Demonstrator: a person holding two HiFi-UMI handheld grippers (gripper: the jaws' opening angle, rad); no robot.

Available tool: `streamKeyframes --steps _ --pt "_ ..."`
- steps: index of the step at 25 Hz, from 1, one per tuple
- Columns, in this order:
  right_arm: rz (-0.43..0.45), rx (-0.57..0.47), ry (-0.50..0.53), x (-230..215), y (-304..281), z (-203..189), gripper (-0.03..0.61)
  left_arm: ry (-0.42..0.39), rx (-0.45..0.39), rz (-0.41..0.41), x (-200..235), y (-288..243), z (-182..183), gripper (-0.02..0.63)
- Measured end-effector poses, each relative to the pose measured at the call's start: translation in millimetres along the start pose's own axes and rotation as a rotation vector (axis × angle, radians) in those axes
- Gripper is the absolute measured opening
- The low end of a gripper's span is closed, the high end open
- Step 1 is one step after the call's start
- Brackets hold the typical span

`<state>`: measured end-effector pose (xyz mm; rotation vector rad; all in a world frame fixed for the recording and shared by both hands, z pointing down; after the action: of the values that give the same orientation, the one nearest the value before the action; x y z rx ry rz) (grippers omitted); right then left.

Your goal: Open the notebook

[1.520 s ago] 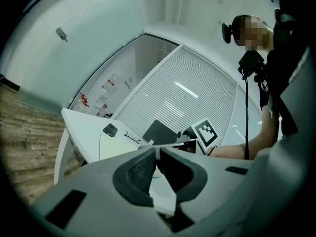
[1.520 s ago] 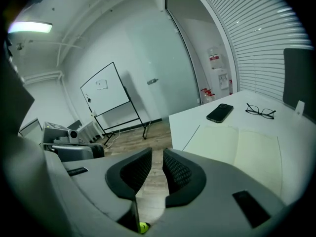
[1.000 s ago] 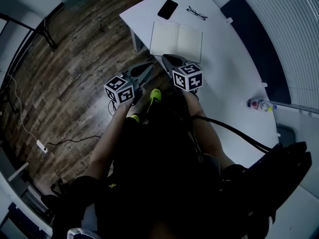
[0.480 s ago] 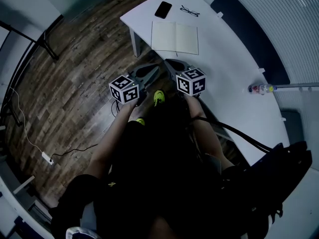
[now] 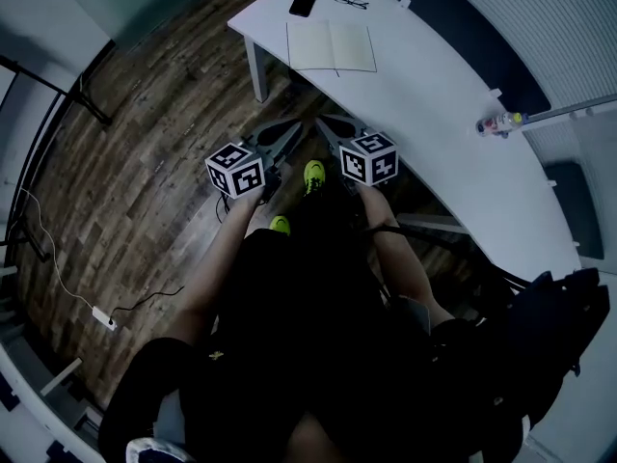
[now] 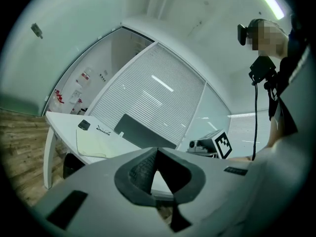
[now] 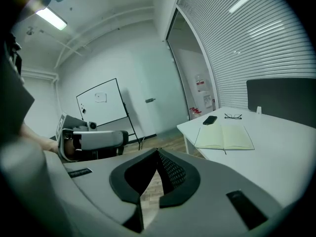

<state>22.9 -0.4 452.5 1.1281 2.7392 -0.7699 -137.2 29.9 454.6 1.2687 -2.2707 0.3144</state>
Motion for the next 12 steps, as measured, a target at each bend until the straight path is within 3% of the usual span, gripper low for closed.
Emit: streamKeyframes --steps 12 --pt "0.009 -0.015 -0.001 42 56 -21 -0.010 0.011 0.013 -0.034 -68 28 -26 0.008"
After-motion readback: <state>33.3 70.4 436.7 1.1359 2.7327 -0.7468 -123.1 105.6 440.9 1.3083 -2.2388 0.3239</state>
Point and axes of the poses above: the fingertips, and each gripper's own axes: y backward along the fingers, x to its left, z out of its top, the point moved 8 cm from there along y, backward along the fingers, and after that the axes turned 5 degrees about -z, right-handed, at the moved point
